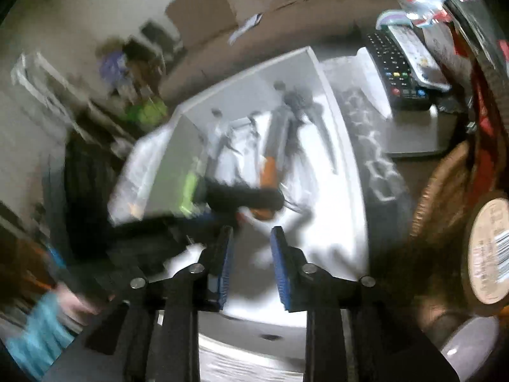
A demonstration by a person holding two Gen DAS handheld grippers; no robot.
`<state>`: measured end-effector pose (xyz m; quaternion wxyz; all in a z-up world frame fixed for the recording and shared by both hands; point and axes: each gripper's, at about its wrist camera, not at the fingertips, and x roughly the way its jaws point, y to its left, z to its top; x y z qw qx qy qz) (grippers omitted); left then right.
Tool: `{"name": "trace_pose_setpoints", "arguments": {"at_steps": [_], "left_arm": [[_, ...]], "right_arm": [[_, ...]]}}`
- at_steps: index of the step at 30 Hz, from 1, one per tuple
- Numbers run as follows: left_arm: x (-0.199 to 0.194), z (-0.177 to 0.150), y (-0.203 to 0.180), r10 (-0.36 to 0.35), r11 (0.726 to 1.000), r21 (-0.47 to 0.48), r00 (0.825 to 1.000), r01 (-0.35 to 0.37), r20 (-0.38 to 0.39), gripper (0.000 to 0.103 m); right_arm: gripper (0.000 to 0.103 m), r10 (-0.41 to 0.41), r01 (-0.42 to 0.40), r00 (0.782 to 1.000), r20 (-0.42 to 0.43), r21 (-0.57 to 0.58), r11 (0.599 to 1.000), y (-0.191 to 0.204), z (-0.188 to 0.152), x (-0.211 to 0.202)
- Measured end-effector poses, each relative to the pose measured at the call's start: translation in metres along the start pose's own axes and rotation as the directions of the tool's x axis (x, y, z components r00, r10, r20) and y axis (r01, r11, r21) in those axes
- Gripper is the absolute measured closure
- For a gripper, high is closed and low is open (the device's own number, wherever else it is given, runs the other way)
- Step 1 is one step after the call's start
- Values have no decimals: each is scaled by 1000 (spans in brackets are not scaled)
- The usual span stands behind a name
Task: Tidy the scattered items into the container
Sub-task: 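Carry the black T-handle tool over the white box with the right tool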
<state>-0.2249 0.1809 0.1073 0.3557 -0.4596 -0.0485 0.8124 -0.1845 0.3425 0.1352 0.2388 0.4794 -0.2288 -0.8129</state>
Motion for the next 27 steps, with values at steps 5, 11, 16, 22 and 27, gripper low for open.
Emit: {"name": "trace_pose_setpoints", "arguments": {"at_steps": [5, 11, 16, 22, 27], "left_arm": [[4, -6, -20, 62, 985, 160, 998, -58, -17, 85], [9, -10, -27, 99, 964, 253, 994, -85, -45, 85], [8, -10, -33, 83, 948, 313, 994, -55, -75, 85], [12, -10, -37, 83, 944, 325, 993, -50, -88, 85], [30, -8, -46, 103, 920, 388, 986, -43, -134, 85]], "right_arm": [[63, -25, 25, 1000, -12, -52, 998, 20, 13, 8], [62, -142, 126, 987, -76, -190, 974, 36, 12, 26], [62, -193, 150, 975, -113, -314, 938, 48, -1, 31], [71, -240, 184, 964, -114, -365, 913, 47, -11, 37], [76, -267, 221, 958, -105, -328, 919, 29, -15, 33]]}}
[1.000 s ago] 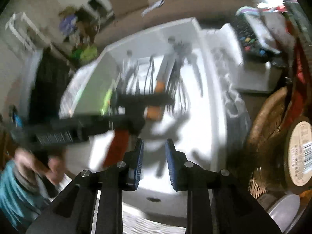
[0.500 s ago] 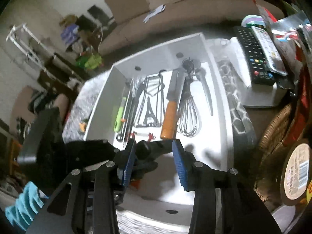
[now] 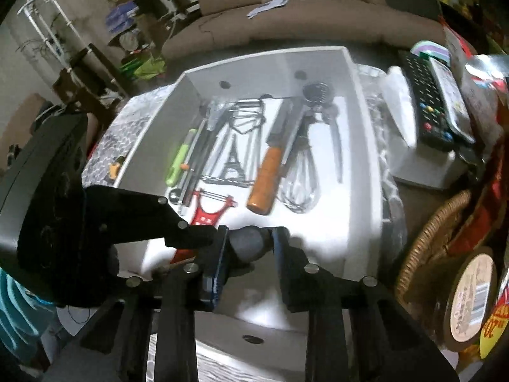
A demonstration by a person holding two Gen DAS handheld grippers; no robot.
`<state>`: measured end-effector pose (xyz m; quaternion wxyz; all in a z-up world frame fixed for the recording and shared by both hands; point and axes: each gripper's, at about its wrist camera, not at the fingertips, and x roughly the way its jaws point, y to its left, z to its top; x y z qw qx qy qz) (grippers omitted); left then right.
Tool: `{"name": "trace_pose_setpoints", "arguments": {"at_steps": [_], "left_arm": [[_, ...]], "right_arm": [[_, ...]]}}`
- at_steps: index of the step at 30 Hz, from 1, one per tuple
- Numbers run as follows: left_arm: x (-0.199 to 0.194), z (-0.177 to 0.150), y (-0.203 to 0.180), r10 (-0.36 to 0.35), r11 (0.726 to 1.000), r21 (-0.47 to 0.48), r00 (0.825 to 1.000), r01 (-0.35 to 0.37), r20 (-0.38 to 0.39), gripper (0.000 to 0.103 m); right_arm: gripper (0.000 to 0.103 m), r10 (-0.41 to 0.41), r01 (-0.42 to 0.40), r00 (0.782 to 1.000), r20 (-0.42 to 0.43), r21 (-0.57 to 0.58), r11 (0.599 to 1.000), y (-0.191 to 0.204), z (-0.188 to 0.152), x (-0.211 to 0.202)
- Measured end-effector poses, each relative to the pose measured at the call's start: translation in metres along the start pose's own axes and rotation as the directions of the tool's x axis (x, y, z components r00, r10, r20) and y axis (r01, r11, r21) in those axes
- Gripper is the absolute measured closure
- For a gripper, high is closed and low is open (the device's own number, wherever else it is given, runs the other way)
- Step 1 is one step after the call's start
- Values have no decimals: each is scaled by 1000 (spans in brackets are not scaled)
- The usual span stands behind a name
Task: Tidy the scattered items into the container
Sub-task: 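Carry the black T-handle tool over the white box with the right tool, then lower the T-handle tool into the white box with the right tool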
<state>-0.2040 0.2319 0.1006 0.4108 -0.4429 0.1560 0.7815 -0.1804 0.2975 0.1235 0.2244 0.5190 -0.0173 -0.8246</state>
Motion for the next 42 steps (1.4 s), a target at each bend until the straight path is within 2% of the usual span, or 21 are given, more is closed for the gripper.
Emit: {"name": "trace_pose_setpoints", "arguments": {"at_steps": [2, 4, 6, 10, 13, 16, 18, 23, 26, 27, 29, 32, 33, 35, 38, 40, 41, 42], "left_arm": [[9, 3, -6, -11, 999, 40, 999, 13, -44, 85], [19, 5, -14, 6, 995, 101, 995, 4, -99, 85], [23, 5, -17, 20, 993, 116, 989, -3, -147, 85], [13, 0, -11, 7, 996, 86, 981, 9, -194, 85], [5, -7, 4, -37, 999, 13, 975, 40, -221, 84], [-12, -16, 26, -47, 995, -100, 978, 27, -202, 80], [-24, -22, 35, -59, 989, -145, 985, 35, -165, 76], [-49, -37, 44, -88, 969, -238, 990, 60, -108, 75], [-65, -44, 43, -89, 964, -258, 994, 70, -64, 74], [-70, -46, 42, -93, 962, -261, 994, 76, -53, 74], [-78, -50, 43, -97, 958, -274, 995, 84, -35, 71], [-85, -57, 48, -85, 953, -294, 996, 77, -17, 59], [-87, -59, 49, -84, 950, -304, 996, 76, -11, 58], [-95, -66, 53, -100, 937, -334, 995, 99, 13, 58], [-108, -76, 54, -106, 932, -344, 993, 114, 43, 54], [-116, -82, 54, -99, 934, -341, 994, 109, 47, 54], [-118, -84, 53, -96, 935, -340, 994, 106, 47, 53], [-119, -86, 53, -99, 934, -340, 994, 109, 48, 53]], "right_arm": [[76, -24, 24, 1000, -17, 7, 1000, -3, -6, 2], [76, -30, 31, 999, -45, 14, 999, -6, -12, 5], [80, -41, 42, 997, -66, 15, 999, -7, -15, 11], [80, -59, 61, 992, -112, 17, 998, -9, -22, 26], [80, -65, 65, 990, -124, -1, 998, -4, -25, 25], [80, -101, 96, 979, -176, -39, 995, 1, -34, 26], [80, -109, 100, 971, -213, -52, 994, 3, -41, 30], [83, -150, 134, 940, -305, -72, 988, 8, -44, 46], [80, -242, 208, 916, -320, -136, 969, 13, -38, 48], [79, -264, 225, 915, -306, -158, 961, 17, -35, 46], [76, -260, 224, 921, -291, -151, 963, 19, -30, 42], [69, -225, 199, 946, -233, -130, 971, 22, -22, 41], [61, -239, 214, 941, -238, -124, 969, 21, -20, 47], [61, -264, 243, 925, -272, -109, 964, 17, -17, 65], [61, -255, 234, 903, -345, -101, 967, 15, -22, 88], [65, -350, 292, 855, -382, -204, 935, 18, -28, 101], [67, -418, 330, 826, -379, -277, 903, 21, -32, 105], [68, -433, 340, 822, -369, -292, 894, 21, -31, 105]]}}
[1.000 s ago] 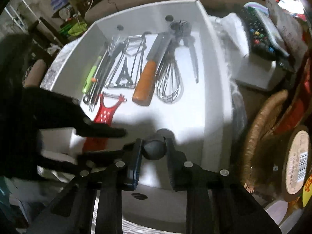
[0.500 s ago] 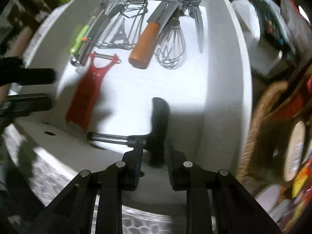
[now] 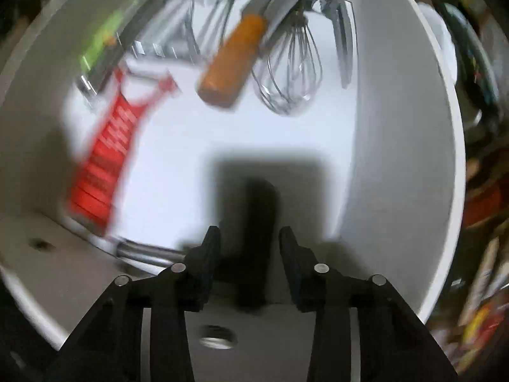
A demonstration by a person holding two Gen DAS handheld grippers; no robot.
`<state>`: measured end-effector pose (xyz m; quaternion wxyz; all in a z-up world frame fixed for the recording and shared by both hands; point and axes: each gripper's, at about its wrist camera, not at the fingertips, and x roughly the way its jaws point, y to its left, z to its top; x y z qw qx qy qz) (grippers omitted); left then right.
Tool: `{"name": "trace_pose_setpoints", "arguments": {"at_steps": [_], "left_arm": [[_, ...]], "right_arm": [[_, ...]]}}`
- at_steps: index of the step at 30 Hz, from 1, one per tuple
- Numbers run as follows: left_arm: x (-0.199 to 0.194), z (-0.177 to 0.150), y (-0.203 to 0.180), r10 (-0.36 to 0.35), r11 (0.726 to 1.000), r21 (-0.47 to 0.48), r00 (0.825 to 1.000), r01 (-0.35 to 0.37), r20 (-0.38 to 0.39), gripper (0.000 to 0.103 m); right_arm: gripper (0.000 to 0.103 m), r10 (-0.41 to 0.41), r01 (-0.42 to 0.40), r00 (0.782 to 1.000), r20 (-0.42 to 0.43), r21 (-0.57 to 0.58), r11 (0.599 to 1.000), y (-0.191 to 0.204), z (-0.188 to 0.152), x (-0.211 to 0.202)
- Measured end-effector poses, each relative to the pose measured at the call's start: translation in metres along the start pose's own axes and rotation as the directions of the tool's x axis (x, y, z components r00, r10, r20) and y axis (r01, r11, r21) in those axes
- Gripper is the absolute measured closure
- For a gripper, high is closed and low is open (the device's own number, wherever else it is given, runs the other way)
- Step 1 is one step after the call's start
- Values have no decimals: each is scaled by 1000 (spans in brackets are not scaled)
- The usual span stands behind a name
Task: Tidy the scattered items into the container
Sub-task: 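Lower the T-handle tool into the white box with the right tool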
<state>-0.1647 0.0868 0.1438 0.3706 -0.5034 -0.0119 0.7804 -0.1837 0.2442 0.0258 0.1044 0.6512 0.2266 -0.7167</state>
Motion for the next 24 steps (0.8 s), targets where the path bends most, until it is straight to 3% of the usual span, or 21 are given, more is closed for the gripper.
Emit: {"name": "trace_pose_setpoints", "arguments": {"at_steps": [6, 8, 10, 11, 12, 15, 17, 19, 22, 23, 24], "left_arm": [[5, -6, 1, -15, 1000, -5, 1000, 15, -13, 53], [6, -7, -2, -22, 1000, -1, 1000, 22, -14, 53], [7, -6, -4, -27, 1000, 0, 1000, 27, -14, 53], [7, -6, -5, -28, 1000, 0, 1000, 28, -13, 53], [7, -5, -5, -28, 1000, -2, 1000, 28, -11, 53], [4, -1, -5, -27, 1000, -12, 1000, 27, 3, 53], [0, 0, -4, -34, 999, -23, 999, 34, 15, 51], [-3, -2, -2, -40, 999, -35, 999, 40, 21, 49], [-9, -7, 2, -50, 997, -53, 998, 52, 29, 49], [-10, -9, 4, -52, 997, -57, 998, 54, 31, 49], [-11, -10, 6, -55, 996, -62, 998, 56, 32, 49]], "right_arm": [[77, -118, 117, 993, -3, -85, 990, 2, 1, -7], [77, -209, 208, 978, 12, -148, 967, 7, 1, -13], [77, -313, 310, 950, 22, -215, 926, 10, 2, -14], [77, -345, 339, 939, 18, -235, 911, 9, 2, -15], [77, -325, 320, 946, 14, -222, 921, 6, 3, -17], [73, -105, 109, 993, 60, -64, 992, -10, 8, -37], [65, 124, -132, 986, 110, 71, 989, -24, 11, -45], [63, 338, -361, 931, 141, 190, 913, -37, 13, -38], [63, 522, -552, 834, 179, 313, 773, -42, 18, -24], [63, 546, -574, 818, 181, 323, 753, -41, 18, -22], [63, 547, -571, 820, 169, 325, 754, -37, 20, -19]]}}
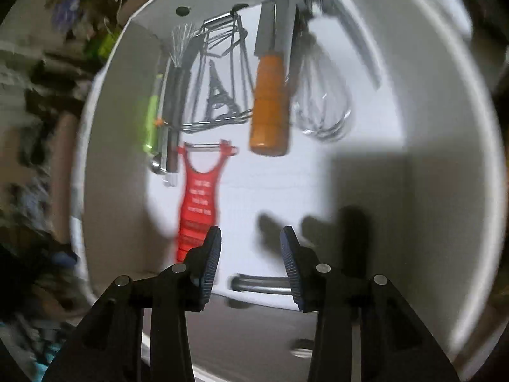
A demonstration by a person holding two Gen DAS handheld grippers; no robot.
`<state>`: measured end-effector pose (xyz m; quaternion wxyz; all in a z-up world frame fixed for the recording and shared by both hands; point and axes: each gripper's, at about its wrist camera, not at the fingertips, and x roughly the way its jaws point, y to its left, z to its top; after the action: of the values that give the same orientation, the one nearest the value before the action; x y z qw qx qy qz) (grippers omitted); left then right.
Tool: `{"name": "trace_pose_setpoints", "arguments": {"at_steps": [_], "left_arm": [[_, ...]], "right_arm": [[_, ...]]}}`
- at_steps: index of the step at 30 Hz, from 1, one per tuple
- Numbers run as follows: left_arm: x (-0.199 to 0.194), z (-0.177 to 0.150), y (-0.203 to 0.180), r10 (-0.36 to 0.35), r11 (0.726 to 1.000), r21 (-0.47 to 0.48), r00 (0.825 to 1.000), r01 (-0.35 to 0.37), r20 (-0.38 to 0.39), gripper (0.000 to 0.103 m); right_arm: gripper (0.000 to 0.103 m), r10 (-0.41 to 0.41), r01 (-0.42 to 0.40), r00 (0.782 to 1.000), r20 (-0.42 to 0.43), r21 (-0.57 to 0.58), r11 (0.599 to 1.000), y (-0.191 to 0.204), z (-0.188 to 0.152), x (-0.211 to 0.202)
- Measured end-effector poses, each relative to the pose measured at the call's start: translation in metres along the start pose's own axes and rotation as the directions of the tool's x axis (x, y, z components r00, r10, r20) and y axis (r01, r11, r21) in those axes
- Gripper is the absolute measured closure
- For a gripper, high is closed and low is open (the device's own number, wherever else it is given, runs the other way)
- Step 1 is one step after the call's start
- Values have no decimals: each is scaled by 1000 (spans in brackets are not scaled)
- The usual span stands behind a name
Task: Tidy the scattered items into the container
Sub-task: 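Lower the T-handle tool into the white box with the right tool, then open the right tool to release the T-handle tool in the box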
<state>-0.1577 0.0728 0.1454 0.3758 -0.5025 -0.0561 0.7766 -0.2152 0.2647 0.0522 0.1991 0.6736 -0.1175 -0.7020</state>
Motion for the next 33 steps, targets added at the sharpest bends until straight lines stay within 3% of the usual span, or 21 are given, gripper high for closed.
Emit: {"name": "trace_pose_setpoints", "arguments": {"at_steps": [4, 7, 12, 14, 16, 17, 18, 20, 23, 27, 33], "left_arm": [[-1, -3, 7, 2, 1000, -18, 1000, -2, -1, 48], [-1, -4, 11, 2, 1000, -31, 1000, -2, 4, 48], [-5, -6, 13, 12, 999, -33, 1000, -12, 8, 48], [-7, -8, 12, 19, 999, -39, 1000, -19, 9, 48], [-9, -10, 11, 31, 998, -49, 999, -30, 17, 41], [-8, -11, 9, 34, 998, -53, 999, -33, 19, 33], [-7, -11, 8, 37, 998, -57, 999, -36, 17, 28], [-1, -13, 3, 62, 996, -62, 998, -61, 13, 27], [9, -17, -4, 113, 991, -76, 994, -112, 8, 23], [13, -26, -16, 150, 984, -99, 988, -145, 39, 9], [17, -42, -27, 233, 967, -120, 971, -225, 56, 5]], "right_arm": [[63, -146, 146, 987, -66, 1, 989, -6, -5, 14], [65, -318, 312, 944, -83, -86, 946, -4, -8, 16], [67, -439, 422, 895, -79, -165, 891, 7, -11, 18], [63, -441, 425, 896, -60, -173, 888, 13, -12, 15], [52, -380, 373, 925, -17, -160, 914, 23, -16, 3], [47, -364, 361, 931, 12, -165, 918, 29, -19, -2], [36, -360, 362, 932, 43, -178, 915, 35, -24, -8], [31, -374, 386, 922, 99, -184, 904, 44, -34, -17], [30, -395, 429, 895, 205, -154, 890, 51, -49, -29], [30, -430, 503, 825, 366, -130, 854, 60, -75, -43], [22, -415, 506, 777, 473, -78, 859, 47, -108, -51]]}}
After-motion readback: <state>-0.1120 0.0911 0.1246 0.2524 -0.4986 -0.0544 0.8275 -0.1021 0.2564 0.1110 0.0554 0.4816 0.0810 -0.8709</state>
